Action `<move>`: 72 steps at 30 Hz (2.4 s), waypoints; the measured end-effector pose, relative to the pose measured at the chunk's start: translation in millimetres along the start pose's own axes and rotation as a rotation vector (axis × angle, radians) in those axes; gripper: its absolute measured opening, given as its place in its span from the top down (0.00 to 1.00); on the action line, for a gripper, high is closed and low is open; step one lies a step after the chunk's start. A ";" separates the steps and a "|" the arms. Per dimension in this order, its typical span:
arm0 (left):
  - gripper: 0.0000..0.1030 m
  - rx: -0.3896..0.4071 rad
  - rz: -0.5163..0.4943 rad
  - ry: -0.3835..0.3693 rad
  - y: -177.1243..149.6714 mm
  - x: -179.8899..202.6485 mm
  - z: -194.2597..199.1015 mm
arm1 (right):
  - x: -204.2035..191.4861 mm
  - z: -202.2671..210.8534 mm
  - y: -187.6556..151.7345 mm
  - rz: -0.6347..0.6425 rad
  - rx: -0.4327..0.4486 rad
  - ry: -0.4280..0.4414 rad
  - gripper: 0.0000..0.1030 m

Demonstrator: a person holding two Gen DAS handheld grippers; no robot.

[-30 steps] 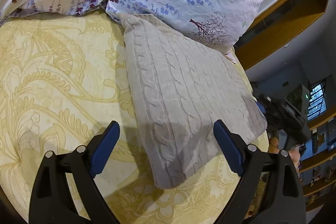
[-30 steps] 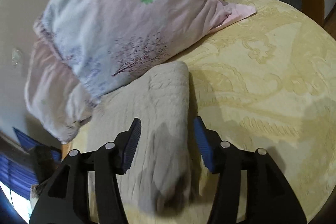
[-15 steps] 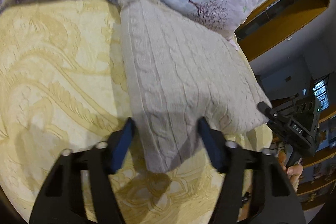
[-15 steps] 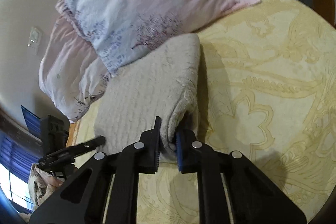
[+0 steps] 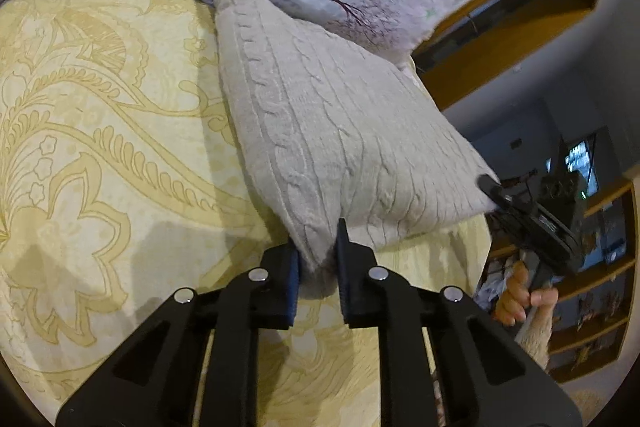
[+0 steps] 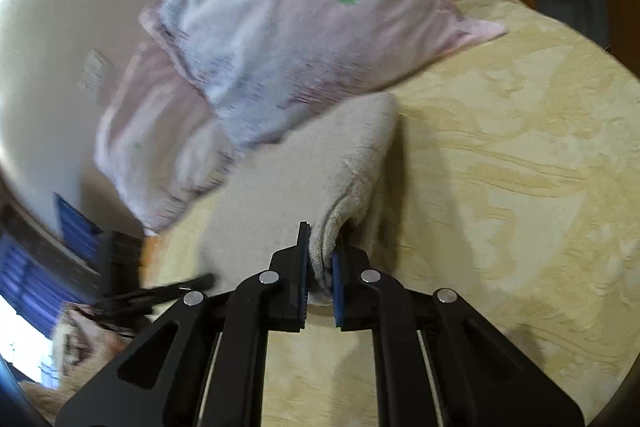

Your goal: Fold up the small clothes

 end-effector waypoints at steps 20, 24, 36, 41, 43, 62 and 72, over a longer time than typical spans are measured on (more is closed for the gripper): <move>0.15 0.104 -0.076 0.196 26.4 6.5 25.1 | 36.3 -32.6 45.0 -0.184 -0.062 0.017 0.45; 0.13 0.086 -0.110 0.348 45.6 12.6 7.9 | 38.8 -62.3 60.1 -0.209 -0.106 -0.002 0.45; 0.12 0.063 -0.095 0.394 56.1 8.3 -12.1 | 44.3 -81.3 62.4 -0.186 -0.077 -0.051 0.91; 0.11 0.062 -0.093 0.396 55.2 8.5 -12.2 | 45.4 -81.8 60.3 -0.166 -0.093 -0.055 0.89; 0.10 0.058 -0.084 0.387 57.3 7.3 -14.4 | 46.1 -77.4 60.4 -0.178 -0.102 -0.045 0.69; 0.55 0.087 0.216 0.013 78.2 -20.3 -27.0 | 24.6 -93.9 34.0 -0.131 -0.239 0.086 0.67; 0.66 0.117 0.096 0.020 64.4 -18.4 38.3 | -47.5 -97.8 26.0 0.027 -0.212 0.146 0.74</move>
Point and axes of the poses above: each gripper's, at about its wrist camera, not at the fingertips, and z roughly against the way its jaws point, x to its right, y to its top, the point moved 5 cm from there along -z, roughly the way its jaws point, and after that the axes turned 2 degrees about -y, right-handed, at the moved point
